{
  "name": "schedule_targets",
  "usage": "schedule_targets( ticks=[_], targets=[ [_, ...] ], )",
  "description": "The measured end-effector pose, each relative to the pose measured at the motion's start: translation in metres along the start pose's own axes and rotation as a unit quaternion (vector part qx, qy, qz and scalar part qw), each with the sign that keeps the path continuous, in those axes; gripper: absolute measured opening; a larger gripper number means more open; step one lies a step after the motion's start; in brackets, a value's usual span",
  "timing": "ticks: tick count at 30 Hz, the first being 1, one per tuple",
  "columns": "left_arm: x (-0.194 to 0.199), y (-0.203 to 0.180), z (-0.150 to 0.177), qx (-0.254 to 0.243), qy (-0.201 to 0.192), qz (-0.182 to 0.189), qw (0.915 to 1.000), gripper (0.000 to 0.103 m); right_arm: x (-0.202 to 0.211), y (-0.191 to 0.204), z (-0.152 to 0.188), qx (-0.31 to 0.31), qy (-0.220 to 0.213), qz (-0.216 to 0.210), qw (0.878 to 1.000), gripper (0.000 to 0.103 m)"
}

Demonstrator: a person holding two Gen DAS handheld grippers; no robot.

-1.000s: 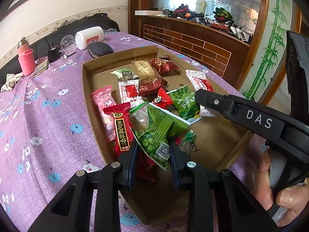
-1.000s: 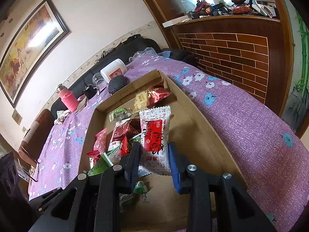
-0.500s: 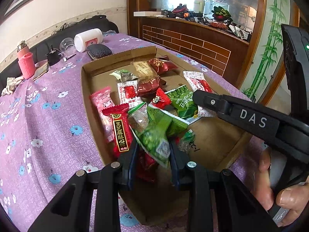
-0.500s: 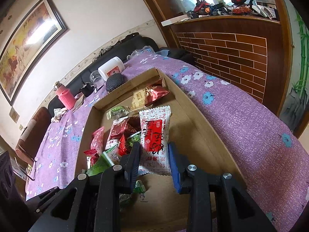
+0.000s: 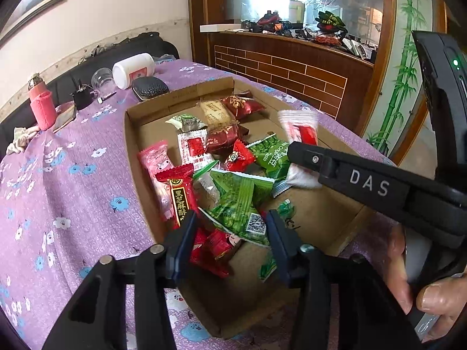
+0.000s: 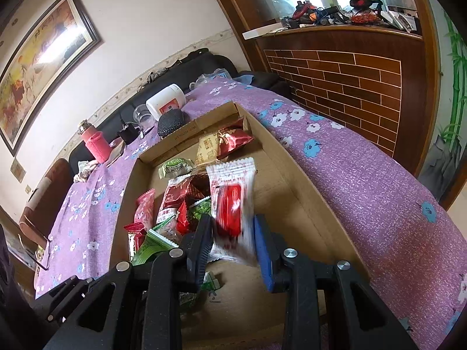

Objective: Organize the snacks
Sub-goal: 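Lower both snacks into the box and open both grippers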

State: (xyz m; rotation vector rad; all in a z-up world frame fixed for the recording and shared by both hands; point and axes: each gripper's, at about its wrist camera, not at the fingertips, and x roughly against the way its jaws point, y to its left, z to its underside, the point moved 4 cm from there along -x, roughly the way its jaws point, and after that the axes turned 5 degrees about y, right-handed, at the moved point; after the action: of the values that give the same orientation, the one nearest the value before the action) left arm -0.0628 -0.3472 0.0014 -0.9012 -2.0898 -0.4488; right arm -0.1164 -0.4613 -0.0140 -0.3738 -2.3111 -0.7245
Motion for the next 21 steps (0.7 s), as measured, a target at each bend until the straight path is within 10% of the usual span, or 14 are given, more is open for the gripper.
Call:
schedule_targets(
  ticks=[21],
  targets=[
    [0.017,0.004,-0.004,0.013,-0.039,-0.005,0.9991,0.079,0.027,0.007,0.003,0.030,-0.033,0.027,0.999,0.060]
  ],
)
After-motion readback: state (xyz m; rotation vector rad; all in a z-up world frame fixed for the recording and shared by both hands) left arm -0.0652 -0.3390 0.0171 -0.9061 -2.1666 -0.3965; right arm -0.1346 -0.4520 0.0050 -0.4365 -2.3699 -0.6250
